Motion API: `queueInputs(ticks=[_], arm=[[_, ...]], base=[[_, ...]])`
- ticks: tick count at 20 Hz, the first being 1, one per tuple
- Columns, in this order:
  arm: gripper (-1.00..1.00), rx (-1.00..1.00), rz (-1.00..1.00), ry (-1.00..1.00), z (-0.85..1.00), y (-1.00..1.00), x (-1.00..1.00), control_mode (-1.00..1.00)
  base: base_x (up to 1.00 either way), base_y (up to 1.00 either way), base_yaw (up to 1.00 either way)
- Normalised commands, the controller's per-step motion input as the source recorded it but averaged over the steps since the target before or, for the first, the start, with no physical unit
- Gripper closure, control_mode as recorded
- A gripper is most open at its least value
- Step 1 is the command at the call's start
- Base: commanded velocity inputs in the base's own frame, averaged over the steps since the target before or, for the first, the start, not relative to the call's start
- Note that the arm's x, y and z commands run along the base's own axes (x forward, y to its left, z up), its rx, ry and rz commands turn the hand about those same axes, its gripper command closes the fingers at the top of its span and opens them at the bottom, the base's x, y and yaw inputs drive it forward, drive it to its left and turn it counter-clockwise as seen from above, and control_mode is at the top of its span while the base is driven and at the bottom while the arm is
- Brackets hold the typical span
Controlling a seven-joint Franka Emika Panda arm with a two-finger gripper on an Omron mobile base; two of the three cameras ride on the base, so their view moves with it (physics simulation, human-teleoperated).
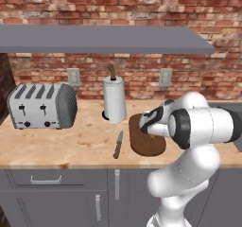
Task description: Retrieve the sausage and cheese from the fridge and place them on the cutting board on the counter.
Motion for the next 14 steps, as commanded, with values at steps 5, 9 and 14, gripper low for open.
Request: queueInputs(ticks=[5,9,14], arm=[[1.00,0.00,-0.04,0.00,-0.06,0.00,0.18,-1.00],[1.00,0.00,-0.03,0.00,-0.08,0.00,0.04,-1.00],[1.00,0.00,-0.04,0.00,-0.06,0.00,0.01,-1.00]], base=[[0.00,0.00,0.00],[0.00,0.00,0.00],[0.00,0.00,0.00]])
